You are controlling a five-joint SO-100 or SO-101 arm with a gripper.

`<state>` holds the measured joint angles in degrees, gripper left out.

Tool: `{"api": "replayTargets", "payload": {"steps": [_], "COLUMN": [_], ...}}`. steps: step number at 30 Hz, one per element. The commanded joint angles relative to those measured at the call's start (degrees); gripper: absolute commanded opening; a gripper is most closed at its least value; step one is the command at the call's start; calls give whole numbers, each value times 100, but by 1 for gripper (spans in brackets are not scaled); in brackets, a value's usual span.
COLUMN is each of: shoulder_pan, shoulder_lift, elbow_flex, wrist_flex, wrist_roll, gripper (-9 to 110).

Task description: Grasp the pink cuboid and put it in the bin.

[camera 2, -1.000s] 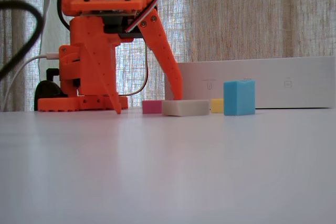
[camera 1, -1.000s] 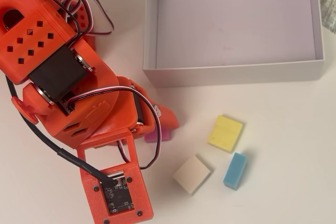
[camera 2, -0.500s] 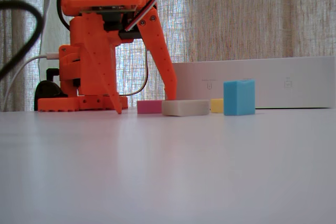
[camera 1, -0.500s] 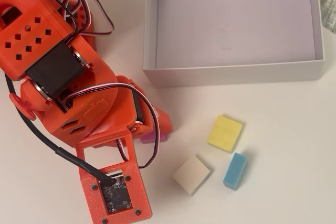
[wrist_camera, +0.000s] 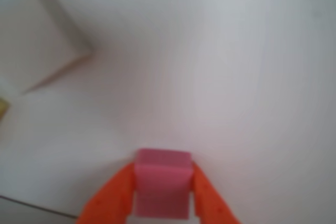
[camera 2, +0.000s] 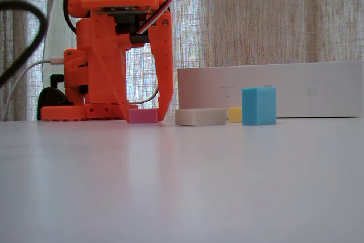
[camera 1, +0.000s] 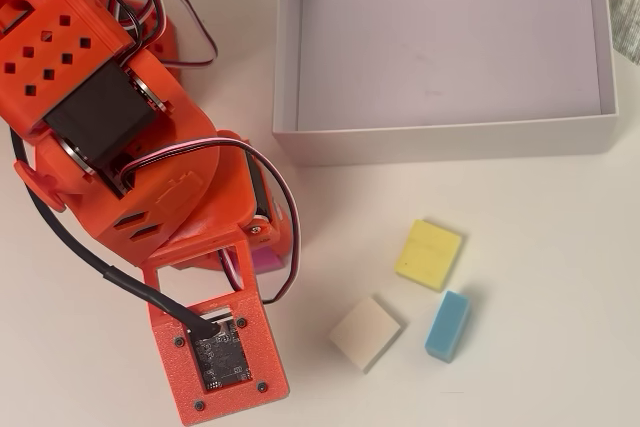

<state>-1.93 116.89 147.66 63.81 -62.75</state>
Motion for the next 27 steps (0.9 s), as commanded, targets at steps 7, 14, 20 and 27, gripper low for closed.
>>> {"api": "replayTargets", "payload": {"steps": [7,14,20,27], "shoulder_pan": [-62,-659,-1986,-3472], "shoulder_lift": [958,1239,1389,1635], "elbow_flex": [-1125,-3858,-4939,-4931], "wrist_flex": [1292,2514,2294,1380], "wrist_roll": [97,817,2408,4825], "gripper": [-8,-8,-8,-8]}}
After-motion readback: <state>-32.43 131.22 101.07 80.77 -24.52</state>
